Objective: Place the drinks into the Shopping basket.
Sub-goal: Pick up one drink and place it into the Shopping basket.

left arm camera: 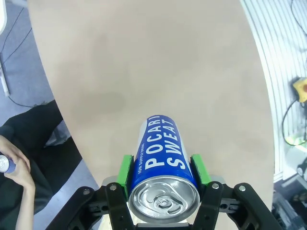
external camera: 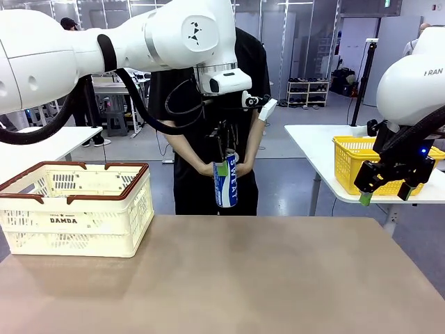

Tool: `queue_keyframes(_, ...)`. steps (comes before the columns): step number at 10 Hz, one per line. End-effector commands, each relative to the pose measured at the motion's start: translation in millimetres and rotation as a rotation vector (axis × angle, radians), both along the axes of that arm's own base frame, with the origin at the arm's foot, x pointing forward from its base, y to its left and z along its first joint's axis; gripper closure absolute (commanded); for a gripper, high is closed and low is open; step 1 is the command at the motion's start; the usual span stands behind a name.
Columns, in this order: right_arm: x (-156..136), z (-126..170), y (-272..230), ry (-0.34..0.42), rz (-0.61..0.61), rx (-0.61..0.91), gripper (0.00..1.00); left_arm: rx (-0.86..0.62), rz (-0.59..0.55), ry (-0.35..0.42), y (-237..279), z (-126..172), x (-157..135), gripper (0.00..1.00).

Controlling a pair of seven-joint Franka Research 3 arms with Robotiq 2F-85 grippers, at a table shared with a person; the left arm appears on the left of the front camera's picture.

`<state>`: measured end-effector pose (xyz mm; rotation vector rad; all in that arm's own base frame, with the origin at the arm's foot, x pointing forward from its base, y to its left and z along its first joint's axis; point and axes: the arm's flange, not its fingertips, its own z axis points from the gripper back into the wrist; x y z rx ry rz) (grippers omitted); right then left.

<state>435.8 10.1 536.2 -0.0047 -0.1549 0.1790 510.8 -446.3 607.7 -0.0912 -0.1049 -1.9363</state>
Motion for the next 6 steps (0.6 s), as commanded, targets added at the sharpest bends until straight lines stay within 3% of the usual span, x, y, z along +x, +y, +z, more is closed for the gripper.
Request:
queue_keyframes(1, 0, 2, -2, 0.004, -0.001, -0.003, 0.0, 0.0, 0.0, 0.0, 0, 0, 0, 0.42)
queue_keyframes(6, 0, 2, -2, 0.004, -0.001, -0.003, 0.0, 0.115, 0.23, -0.122, 82, 13, 60, 0.42)
